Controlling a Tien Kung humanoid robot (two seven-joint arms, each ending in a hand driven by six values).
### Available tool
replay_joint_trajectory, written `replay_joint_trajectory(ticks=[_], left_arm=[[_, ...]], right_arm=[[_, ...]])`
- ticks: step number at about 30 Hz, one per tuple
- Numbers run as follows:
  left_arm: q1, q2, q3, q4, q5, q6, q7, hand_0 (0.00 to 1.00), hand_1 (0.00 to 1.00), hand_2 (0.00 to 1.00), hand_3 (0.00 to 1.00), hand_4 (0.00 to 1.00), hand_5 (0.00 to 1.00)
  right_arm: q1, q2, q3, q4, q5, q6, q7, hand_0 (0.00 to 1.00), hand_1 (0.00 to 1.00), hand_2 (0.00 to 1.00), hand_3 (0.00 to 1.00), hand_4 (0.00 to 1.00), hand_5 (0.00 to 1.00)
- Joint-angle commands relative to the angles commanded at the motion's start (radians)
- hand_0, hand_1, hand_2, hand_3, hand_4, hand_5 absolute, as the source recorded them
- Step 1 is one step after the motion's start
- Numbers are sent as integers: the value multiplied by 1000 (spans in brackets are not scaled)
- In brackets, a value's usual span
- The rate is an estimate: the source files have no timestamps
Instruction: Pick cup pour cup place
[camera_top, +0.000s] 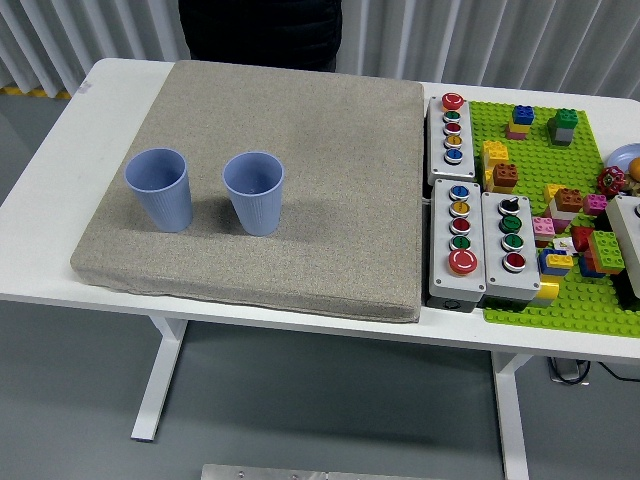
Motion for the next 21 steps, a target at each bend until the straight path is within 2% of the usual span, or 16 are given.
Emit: replay_joint_trajectory(ticks=[21], left_arm=[[-15,-17,-9,1,34,12,-1,804,791,885,885,837,998]], right_arm=[[11,4,7,0,20,-4,5,721,687,732,698,317,289]])
